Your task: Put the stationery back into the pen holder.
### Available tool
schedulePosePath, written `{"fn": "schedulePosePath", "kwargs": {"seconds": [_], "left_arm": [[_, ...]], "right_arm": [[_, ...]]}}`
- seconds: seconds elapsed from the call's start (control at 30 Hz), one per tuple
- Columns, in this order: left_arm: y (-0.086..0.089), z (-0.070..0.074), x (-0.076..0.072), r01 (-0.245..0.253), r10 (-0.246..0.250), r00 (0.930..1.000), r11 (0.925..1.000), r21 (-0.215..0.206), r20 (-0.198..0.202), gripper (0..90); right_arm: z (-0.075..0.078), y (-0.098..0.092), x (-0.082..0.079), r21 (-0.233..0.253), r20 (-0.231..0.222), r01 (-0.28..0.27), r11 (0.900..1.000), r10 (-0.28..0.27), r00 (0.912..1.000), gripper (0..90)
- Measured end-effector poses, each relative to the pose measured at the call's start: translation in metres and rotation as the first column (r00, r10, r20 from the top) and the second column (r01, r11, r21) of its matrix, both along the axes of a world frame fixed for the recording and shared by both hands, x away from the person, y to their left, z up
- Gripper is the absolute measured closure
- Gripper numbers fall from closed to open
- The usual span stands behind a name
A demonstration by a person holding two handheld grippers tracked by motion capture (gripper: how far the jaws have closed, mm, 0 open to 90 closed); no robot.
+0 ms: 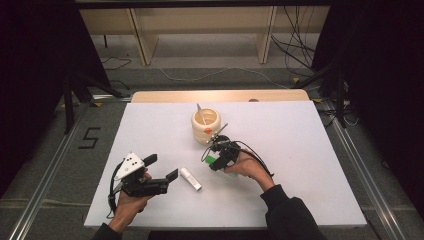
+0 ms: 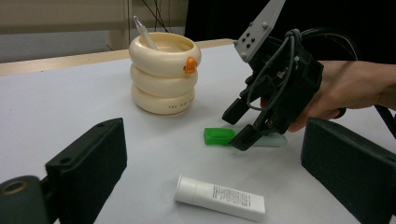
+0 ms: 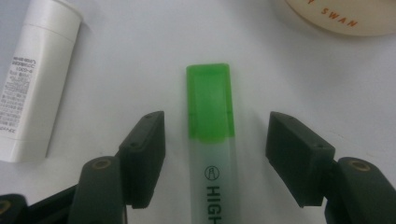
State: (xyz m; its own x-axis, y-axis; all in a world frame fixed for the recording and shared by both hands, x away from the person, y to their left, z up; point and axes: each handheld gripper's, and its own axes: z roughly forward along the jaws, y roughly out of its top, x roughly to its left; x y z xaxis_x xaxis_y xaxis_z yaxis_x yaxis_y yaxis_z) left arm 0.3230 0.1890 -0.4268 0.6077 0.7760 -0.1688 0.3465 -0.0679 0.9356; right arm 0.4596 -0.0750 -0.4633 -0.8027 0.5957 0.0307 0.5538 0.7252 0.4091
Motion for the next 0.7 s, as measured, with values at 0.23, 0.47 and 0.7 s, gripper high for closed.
{"fn": "schedulePosePath", "kwargs": {"seconds": [0.23, 0.47, 0.7], "left_arm": [[-0.0001, -0.0001, -0.0001, -0.001, 0.001, 1.0000, 1.0000, -0.001, 0.000, 6.5], [-0.0007, -0.0002, 0.0000, -0.002, 0.002, 1.0000, 1.0000, -0.002, 0.001, 6.5], [-0.0009, -0.0002, -0.0001, 0.001, -0.001, 1.0000, 1.0000, -0.002, 0.001, 6.5]], "right_arm": [[-0.0032, 0.0017, 0.0016, -0.021, -0.004, 0.000, 1.000, 0.000, 1.0000, 44.3], [-0.0028, 0.0010, 0.0024, -0.032, 0.005, 0.003, 0.999, -0.003, 1.0000, 50.1], [-0.0022, 0.0013, 0.0016, -0.040, 0.010, -0.002, 0.999, 0.002, 0.9999, 53.6]]}}
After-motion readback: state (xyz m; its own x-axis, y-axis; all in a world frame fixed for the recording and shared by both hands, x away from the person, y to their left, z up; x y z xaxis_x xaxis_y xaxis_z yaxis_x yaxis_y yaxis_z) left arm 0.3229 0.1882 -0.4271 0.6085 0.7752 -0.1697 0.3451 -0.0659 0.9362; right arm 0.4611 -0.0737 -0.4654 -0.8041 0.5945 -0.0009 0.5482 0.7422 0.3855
